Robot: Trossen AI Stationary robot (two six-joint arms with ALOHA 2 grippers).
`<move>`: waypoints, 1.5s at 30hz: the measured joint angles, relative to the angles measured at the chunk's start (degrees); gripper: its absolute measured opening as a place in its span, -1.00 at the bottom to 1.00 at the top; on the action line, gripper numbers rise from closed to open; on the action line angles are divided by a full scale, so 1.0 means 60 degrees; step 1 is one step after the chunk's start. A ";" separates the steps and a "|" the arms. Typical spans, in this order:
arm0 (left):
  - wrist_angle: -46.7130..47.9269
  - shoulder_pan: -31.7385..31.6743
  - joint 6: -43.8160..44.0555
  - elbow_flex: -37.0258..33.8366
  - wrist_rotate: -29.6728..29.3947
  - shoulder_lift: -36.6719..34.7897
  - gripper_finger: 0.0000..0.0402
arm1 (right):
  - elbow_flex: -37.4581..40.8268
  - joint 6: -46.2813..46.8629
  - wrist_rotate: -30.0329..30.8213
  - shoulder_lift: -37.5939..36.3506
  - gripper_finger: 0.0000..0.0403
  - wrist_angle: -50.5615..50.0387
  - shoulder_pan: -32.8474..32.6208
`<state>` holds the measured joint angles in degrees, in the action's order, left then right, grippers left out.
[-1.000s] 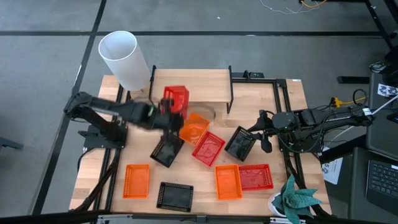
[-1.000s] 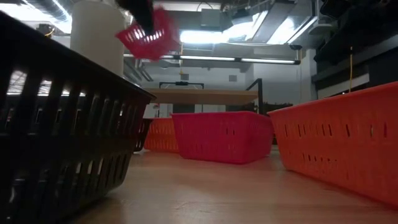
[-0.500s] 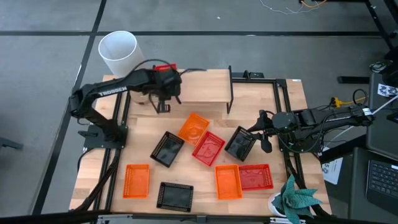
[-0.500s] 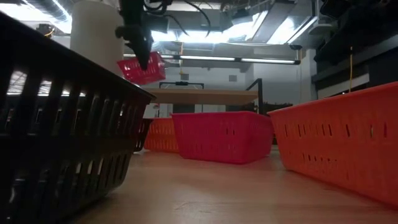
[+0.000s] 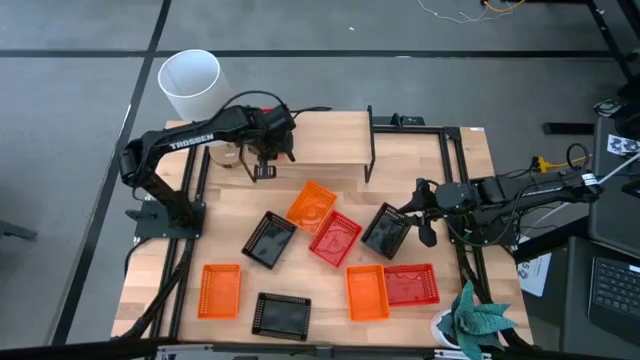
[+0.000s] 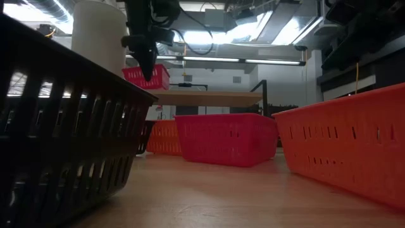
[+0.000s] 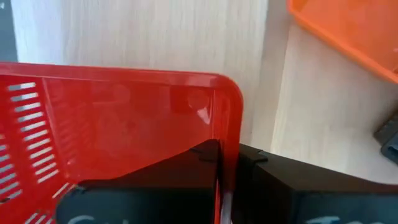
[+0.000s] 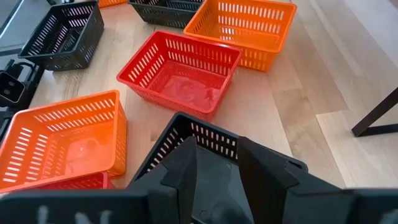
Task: Stack baskets on shelf by color
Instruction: Put the top left red bin on the shelf, then put the top right black bin on the shelf
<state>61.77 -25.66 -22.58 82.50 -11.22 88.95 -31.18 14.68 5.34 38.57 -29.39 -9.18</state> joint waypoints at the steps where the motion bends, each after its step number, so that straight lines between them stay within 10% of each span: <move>1: 0.0014 0.0003 0.0084 0.0000 -0.0011 0.0000 -0.94 | 0.0000 0.0000 0.0000 0.0000 -0.42 0.0000 -0.0002; 27: 0.2648 0.1195 0.1903 0.2775 -0.0707 -0.0120 -0.57 | 0.0000 0.0015 0.0007 0.0000 -0.42 -0.0004 0.0000; 35: 0.3215 0.2530 0.4698 0.2389 0.1852 -0.0091 -0.58 | -0.0004 0.0824 -0.0050 0.0173 -0.42 0.0485 -0.0006; 45: 0.3429 0.4413 0.4809 0.1154 0.1577 -0.0091 -0.59 | -0.0004 0.2574 -0.0917 0.2410 -0.42 0.1159 -0.0991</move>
<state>82.35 0.81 6.28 89.42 -1.76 88.40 -31.20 30.12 -0.16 53.03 -22.43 -15.12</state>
